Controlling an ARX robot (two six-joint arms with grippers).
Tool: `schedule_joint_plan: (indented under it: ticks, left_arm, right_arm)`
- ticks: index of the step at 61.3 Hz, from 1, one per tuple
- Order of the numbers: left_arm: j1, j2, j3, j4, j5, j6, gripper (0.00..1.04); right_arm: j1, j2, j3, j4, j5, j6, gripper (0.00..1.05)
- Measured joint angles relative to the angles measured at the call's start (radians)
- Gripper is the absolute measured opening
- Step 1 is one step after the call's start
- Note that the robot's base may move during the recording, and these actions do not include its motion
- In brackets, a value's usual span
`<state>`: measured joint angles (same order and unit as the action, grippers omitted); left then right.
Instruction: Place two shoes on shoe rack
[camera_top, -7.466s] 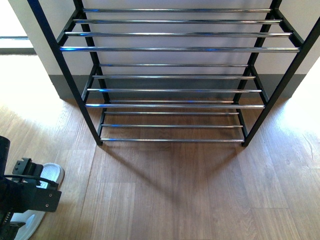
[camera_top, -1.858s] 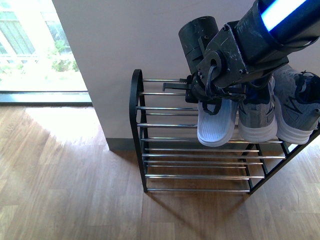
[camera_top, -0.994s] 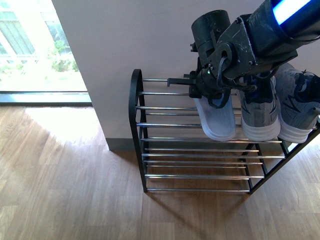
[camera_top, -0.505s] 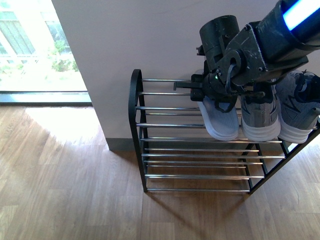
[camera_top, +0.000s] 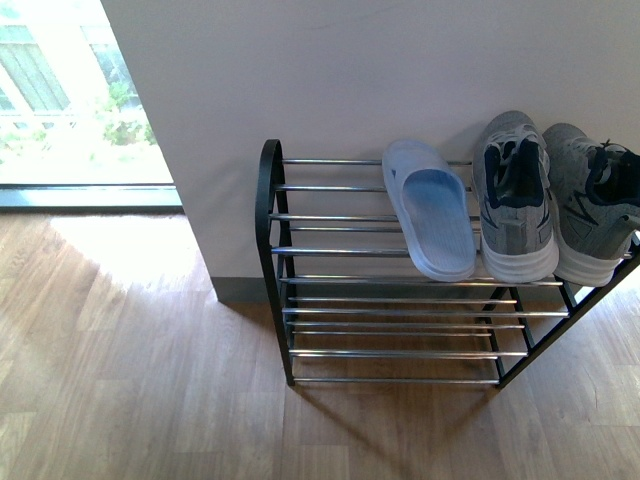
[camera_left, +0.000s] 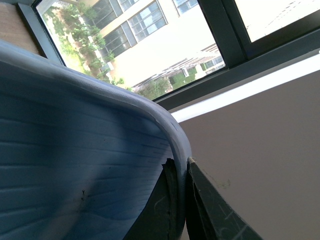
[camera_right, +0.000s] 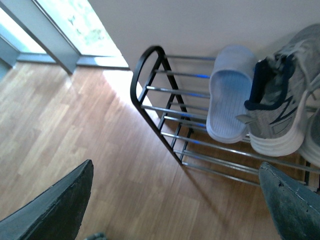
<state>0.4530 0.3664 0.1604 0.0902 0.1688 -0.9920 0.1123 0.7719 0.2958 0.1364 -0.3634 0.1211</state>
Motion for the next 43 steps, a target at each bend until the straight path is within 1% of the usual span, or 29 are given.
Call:
schedule_joint_plan:
  ticks: [2,3,7,8,9,12,15,16,18,20,23,25,29,30,31,33,34,38,39,43]
  left_arm:
    - [0.0,0.0,0.0,0.0,0.0,0.0,0.02]
    - [0.0,0.0,0.0,0.0,0.0,0.0,0.02]
    - [0.0,0.0,0.0,0.0,0.0,0.0,0.02]
    - [0.0,0.0,0.0,0.0,0.0,0.0,0.02]
    - [0.0,0.0,0.0,0.0,0.0,0.0,0.02]
    - [0.0,0.0,0.0,0.0,0.0,0.0,0.02]
    - [0.0,0.0,0.0,0.0,0.0,0.0,0.02]
    - [0.0,0.0,0.0,0.0,0.0,0.0,0.02]
    - [0.0,0.0,0.0,0.0,0.0,0.0,0.02]
    - [0.0,0.0,0.0,0.0,0.001,0.0,0.02]
    - [0.0,0.0,0.0,0.0,0.003,0.0,0.02]
    - [0.0,0.0,0.0,0.0,0.004,0.0,0.02]
    - [0.0,0.0,0.0,0.0,0.003,0.0,0.02]
    - [0.0,0.0,0.0,0.0,0.003,0.0,0.02]
    - [0.0,0.0,0.0,0.0,0.003,0.0,0.02]
    - [0.0,0.0,0.0,0.0,0.003,0.0,0.02]
    - [0.0,0.0,0.0,0.0,0.003,0.0,0.02]
    - [0.0,0.0,0.0,0.0,0.003,0.0,0.02]
    - [0.0,0.0,0.0,0.0,0.003,0.0,0.02]
    - [0.0,0.0,0.0,0.0,0.003,0.0,0.02]
  right_arm:
    - [-0.002,-0.008,0.0,0.0,-0.007,-0.003,0.96]
    - [0.008,-0.004,-0.01,0.027,0.032,-0.012,0.94]
    - [0.053,-0.007,-0.108,0.282,0.317,-0.061,0.82]
    - [0.055,-0.011,-0.121,0.311,0.349,-0.068,0.8]
    - [0.055,-0.019,-0.142,0.36,0.404,-0.076,0.76]
    - [0.05,-0.043,-0.167,0.421,0.484,-0.089,0.68]
    - [0.039,-0.067,-0.175,0.431,0.503,-0.094,0.62]
    - [0.034,-0.079,-0.179,0.431,0.503,-0.096,0.59]
    - [0.026,-0.103,-0.189,0.425,0.497,-0.099,0.52]
    - [0.022,-0.115,-0.194,0.419,0.493,-0.101,0.48]
    - [0.013,-0.139,-0.208,0.402,0.478,-0.107,0.39]
    - [0.008,-0.148,-0.213,0.395,0.476,-0.109,0.36]
    - [-0.005,-0.177,-0.227,0.374,0.465,-0.112,0.25]
    - [-0.009,-0.182,-0.229,0.37,0.46,-0.112,0.24]
    - [-0.024,-0.193,-0.231,0.362,0.435,-0.113,0.2]
    - [-0.044,-0.205,-0.233,0.354,0.401,-0.113,0.17]
    - [-0.064,-0.217,-0.236,0.348,0.382,-0.115,0.13]
    - [-0.096,-0.249,-0.243,0.327,0.372,-0.115,0.02]
    - [-0.1,-0.254,-0.244,0.323,0.372,-0.117,0.01]
    - [-0.108,-0.282,-0.251,0.302,0.369,-0.117,0.02]
